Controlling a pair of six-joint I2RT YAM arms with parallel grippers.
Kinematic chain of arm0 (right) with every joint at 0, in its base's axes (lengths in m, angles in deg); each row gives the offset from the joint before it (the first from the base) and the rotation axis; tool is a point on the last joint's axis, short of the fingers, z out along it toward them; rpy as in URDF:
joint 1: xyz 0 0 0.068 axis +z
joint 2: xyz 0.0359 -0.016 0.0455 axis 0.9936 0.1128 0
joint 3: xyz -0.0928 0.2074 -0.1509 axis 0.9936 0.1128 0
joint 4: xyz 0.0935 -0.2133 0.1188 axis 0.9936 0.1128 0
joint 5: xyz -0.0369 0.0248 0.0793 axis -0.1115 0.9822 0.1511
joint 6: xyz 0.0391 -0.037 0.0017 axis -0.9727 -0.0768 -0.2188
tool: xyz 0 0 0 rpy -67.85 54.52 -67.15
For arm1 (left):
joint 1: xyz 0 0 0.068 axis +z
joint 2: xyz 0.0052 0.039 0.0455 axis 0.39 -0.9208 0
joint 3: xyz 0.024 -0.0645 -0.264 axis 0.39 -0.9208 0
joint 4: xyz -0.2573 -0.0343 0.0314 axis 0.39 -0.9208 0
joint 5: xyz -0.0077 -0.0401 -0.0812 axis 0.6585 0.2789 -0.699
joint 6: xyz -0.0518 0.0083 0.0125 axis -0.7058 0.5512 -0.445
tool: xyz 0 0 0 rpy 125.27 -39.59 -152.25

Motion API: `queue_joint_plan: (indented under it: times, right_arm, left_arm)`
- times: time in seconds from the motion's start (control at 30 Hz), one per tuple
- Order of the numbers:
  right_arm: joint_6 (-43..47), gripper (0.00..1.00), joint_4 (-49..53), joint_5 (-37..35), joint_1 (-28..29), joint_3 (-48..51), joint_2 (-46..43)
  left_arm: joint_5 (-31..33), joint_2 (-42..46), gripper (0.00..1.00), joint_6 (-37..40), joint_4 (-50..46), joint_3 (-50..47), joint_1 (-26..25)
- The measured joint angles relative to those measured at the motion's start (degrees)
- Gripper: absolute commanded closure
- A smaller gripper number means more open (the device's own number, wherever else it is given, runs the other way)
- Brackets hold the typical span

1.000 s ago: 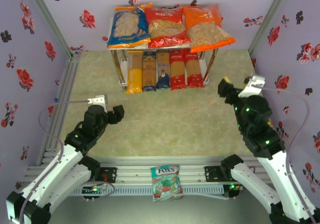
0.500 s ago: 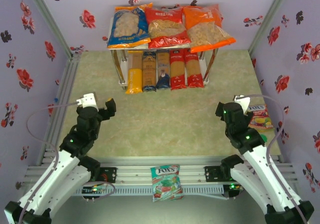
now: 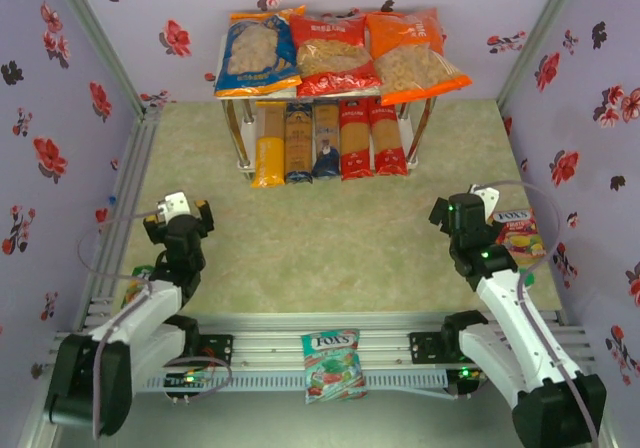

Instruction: Place and organize the pasta boxes and bags onto the shelf

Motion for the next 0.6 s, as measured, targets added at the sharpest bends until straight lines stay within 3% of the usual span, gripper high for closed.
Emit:
queue_joint_plan:
  times: [0.33,0.6]
  right_arm:
    - [1.07,0.01,-5.35,1.31,-2.62,1.25,0.66]
    - [2.80,0.01,-11.72,0.28,-4.11,3.69,1.38]
  left_arm:
    - [-2.93,-28.26,0.00,7.15,31.17,-1.64,2.25]
    - [-7.61,-30.91,0.00,10.62,38.34,-0.83,2.10]
